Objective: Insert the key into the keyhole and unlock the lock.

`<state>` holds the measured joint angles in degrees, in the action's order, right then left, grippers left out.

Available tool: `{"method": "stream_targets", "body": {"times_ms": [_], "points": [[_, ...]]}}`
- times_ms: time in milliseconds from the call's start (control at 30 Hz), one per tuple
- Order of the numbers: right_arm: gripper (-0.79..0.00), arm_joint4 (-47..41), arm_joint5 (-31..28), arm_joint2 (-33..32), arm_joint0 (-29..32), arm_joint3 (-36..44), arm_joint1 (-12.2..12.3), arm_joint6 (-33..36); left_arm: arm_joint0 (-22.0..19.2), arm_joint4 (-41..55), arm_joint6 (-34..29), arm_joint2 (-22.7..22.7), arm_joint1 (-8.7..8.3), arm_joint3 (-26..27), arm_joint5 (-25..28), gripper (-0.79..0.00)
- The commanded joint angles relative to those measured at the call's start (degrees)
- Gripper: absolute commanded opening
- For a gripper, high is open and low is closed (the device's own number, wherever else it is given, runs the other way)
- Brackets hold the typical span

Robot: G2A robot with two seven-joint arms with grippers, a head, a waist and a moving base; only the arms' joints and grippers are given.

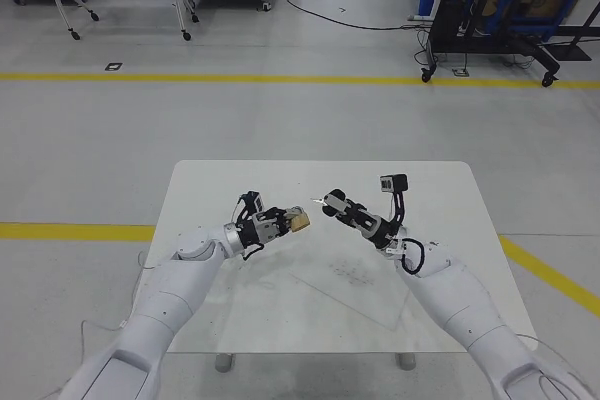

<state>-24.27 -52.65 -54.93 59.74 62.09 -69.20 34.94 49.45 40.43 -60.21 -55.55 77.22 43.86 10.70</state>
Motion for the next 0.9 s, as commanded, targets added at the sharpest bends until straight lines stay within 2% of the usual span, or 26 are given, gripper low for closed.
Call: {"method": "stream_targets", "body": {"times_ms": [0,67,133,333,433,500,867], "points": [[-0.785,-0.03,0.0,0.0,0.0,0.0,0.0,0.0,0.67,-0.31,2.55,-0.27,-0.08,0.13,-1.47,-0.785],[-0.785,-0.62,0.54,0.0,0.31,0.66,-0.06,-0.51,1.97,5.93,3.6,-1.97,0.16,-0.03,-4.78,-0.785],[-0.785,-1.86,2.15,-0.53,1.2,2.33,-0.01,-1.27,2.37,8.23,4.89,-1.91,0.59,-0.86,-7.44,-0.785],[-0.785,0.79,10.77,-2.45,4.63,6.51,0.59,-4.15,1.27,17.72,5.75,0.74,3.62,-3.95,-16.32,-0.785],[-0.785,4.25,16.67,-3.95,6.92,9.76,1.17,-6.23,-0.94,18.42,5.58,1.53,4.59,-6.26,-16.56,-0.785],[-0.785,4.25,16.67,-3.95,6.92,9.76,1.17,-6.23,-2.22,16.13,4.56,2.23,4.66,-7.01,-16.23,-0.785],[-0.785,5.41,17.38,-3.78,6.91,9.92,1.18,-6.21,-1.78,14.8,5.7,2.56,4.6,-6.49,-16.16,-0.785]]}}
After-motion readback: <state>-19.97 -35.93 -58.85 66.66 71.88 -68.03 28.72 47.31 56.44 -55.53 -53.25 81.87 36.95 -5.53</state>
